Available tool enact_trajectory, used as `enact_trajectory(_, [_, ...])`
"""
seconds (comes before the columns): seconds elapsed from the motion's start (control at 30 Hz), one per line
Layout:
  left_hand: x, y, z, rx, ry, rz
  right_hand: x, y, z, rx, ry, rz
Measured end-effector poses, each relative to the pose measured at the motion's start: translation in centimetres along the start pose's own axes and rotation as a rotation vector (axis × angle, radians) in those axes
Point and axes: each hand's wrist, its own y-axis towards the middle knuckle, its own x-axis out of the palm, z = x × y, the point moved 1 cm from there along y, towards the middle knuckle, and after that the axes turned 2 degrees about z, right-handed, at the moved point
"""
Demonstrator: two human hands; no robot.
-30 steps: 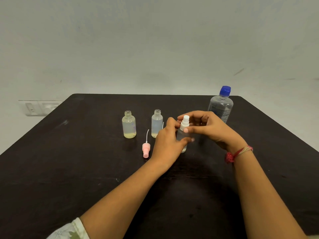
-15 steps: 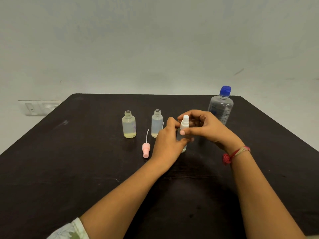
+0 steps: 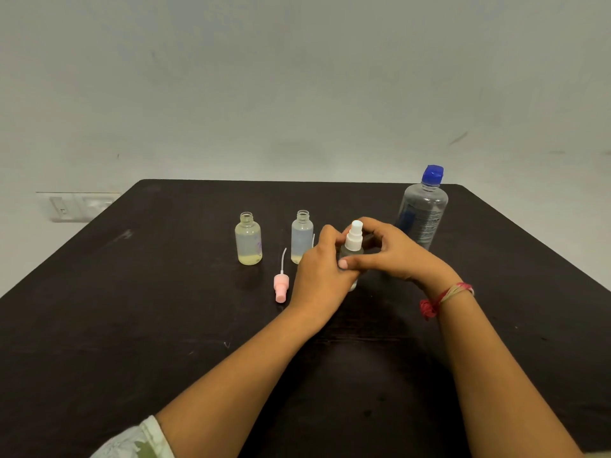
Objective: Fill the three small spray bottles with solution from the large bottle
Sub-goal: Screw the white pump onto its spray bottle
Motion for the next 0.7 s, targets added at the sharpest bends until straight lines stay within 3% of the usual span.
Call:
enact_trajectory(0.13, [-0.2, 0.0, 0.2, 0.037, 0.173, -0.026, -0.1, 0.1, 0.3, -0.009, -0.014, 0.065])
enact_trajectory(0.3, [-2.2, 0.7, 1.2, 0.156, 0.367, 0.072, 0.3, 0.3, 0.2, -0.017, -0.150, 0.247])
enact_trajectory(0.7, [-4.0, 2.3, -1.4, 0.029, 0.211, 0.326, 2.2, 0.7, 0.8, 0.043, -0.209, 0.596])
